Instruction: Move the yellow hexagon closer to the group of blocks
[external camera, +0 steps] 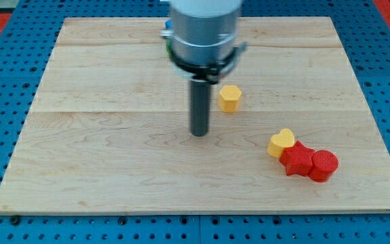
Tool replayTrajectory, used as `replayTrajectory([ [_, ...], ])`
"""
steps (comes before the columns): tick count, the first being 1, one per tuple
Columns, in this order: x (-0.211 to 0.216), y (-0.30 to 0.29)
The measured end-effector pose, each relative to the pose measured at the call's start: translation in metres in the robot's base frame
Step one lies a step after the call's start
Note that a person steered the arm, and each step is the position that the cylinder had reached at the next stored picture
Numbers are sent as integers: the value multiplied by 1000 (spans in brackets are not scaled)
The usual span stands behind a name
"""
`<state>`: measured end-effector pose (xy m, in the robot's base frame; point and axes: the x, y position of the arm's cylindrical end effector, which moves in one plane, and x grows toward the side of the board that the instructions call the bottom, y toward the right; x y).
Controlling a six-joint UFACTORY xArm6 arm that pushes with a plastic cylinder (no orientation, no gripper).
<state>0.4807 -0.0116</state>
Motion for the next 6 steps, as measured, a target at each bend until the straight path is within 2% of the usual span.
replayTrajectory([
  [1, -74, 49],
  [2, -83, 90],
  [4, -111, 126],
  [5, -51, 123],
  [6, -10, 125],
])
